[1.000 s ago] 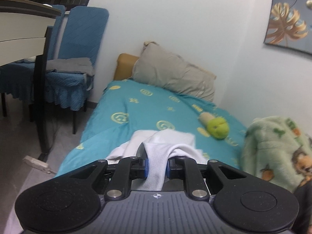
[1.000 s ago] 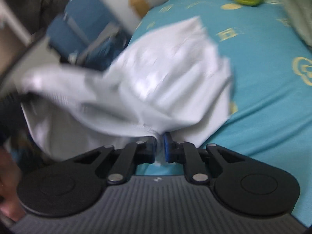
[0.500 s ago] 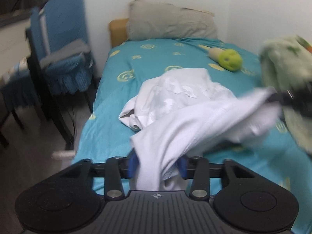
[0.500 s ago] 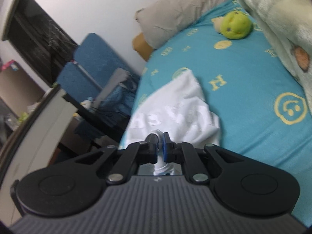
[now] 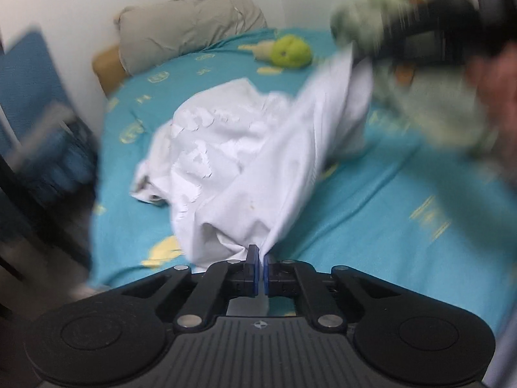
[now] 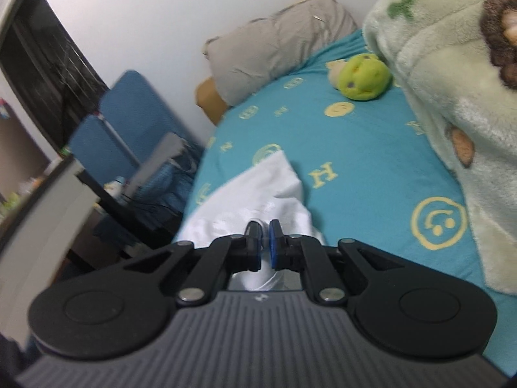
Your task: Fold clothes
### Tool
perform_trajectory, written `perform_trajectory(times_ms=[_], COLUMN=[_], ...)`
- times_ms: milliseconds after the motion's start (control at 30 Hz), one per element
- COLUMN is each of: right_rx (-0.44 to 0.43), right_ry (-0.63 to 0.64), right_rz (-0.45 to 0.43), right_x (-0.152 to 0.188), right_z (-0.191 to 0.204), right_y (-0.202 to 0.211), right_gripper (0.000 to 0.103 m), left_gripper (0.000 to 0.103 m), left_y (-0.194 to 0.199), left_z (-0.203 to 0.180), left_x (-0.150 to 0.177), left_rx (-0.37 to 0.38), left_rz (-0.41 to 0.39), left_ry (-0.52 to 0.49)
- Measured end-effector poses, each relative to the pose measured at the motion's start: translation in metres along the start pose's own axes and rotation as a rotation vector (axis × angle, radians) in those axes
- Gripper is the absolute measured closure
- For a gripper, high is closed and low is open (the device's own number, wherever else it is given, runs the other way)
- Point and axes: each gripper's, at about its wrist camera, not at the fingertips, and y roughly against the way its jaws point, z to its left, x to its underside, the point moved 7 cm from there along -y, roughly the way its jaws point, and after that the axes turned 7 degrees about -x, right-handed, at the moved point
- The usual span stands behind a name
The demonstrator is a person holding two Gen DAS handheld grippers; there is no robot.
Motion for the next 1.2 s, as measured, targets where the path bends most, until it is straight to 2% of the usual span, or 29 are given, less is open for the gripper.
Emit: perform_trajectory(times_ms=[133,200,300,433,467,500,533,567,667,733,767,800,833,900,1000,1100,1167,1200], right_rx=[0.039,0.042,0.038,0.045,0.048,0.05,0.053,0.056,0.11,0.187,0.224,0.228,0.204,0.141,0.069,-0.022,-0.057,-0.065], right_ry=[0.034,0.045,0.062,0.122,0.141,0.16,0.178,0.197,0.282,0.327,0.338,0.328,0.293,0.235,0.221,0.154,0.119,0.11], right_rz=[0.075,0.124,0.187,0.252,0.268,0.284,0.3,0.315,0.342,0.308,0.286,0.266,0.24,0.174,0.094,0.064,0.073,0.08], right_x=[0.011,0.018,0.031,0.046,0.05,0.054,0.058,0.062,0.073,0.074,0.073,0.071,0.066,0.055,0.04,0.033,0.033,0.034], right_z=[-0.005,-0.006,-0.004,0.002,0.004,0.006,0.008,0.01,0.013,0.009,0.006,0.003,0.003,0.007,0.02,0.026,0.027,0.029], right_y=[-0.012,-0.02,-0.03,-0.04,-0.042,-0.044,-0.047,-0.049,-0.055,-0.057,-0.057,-0.056,-0.053,-0.046,-0.033,-0.026,-0.024,-0.025], right_gripper=[0.095,0.093,0.092,0.088,0.08,0.066,0.056,0.045,0.044,0.046,0.06,0.084,0.091,0.093,0.093,0.093,0.093,0.093], left_gripper=[0.1,0.1,0.1,0.1,0.1,0.1,0.1,0.1,0.1,0.1,0.1,0.1,0.1,0.1,0.097,0.077,0.056,0.053], left_y=[0.021,0.014,-0.004,-0.021,-0.023,-0.024,-0.024,-0.023,-0.022,-0.023,-0.024,-0.026,-0.028,-0.032,-0.034,-0.027,-0.016,-0.009], left_z=[0.058,0.086,0.11,0.113,0.11,0.107,0.105,0.104,0.107,0.115,0.119,0.122,0.124,0.124,0.118,0.114,0.111,0.108], left_x=[-0.022,-0.027,-0.024,-0.021,-0.021,-0.022,-0.022,-0.021,-0.018,-0.015,-0.013,-0.011,-0.01,-0.007,-0.01,-0.016,-0.02,-0.022], left_rx=[0.303,0.398,0.427,0.412,0.411,0.41,0.406,0.4,0.359,0.302,0.265,0.221,0.178,0.104,0.019,-0.083,-0.159,-0.185], left_rz=[-0.082,-0.079,-0.038,0.013,0.016,0.017,0.016,0.014,0.008,0.009,0.012,0.017,0.023,0.031,0.024,-0.005,-0.043,-0.066], left_ry=[0.384,0.551,0.674,0.701,0.693,0.684,0.677,0.671,0.674,0.688,0.69,0.686,0.677,0.643,0.578,0.499,0.446,0.418])
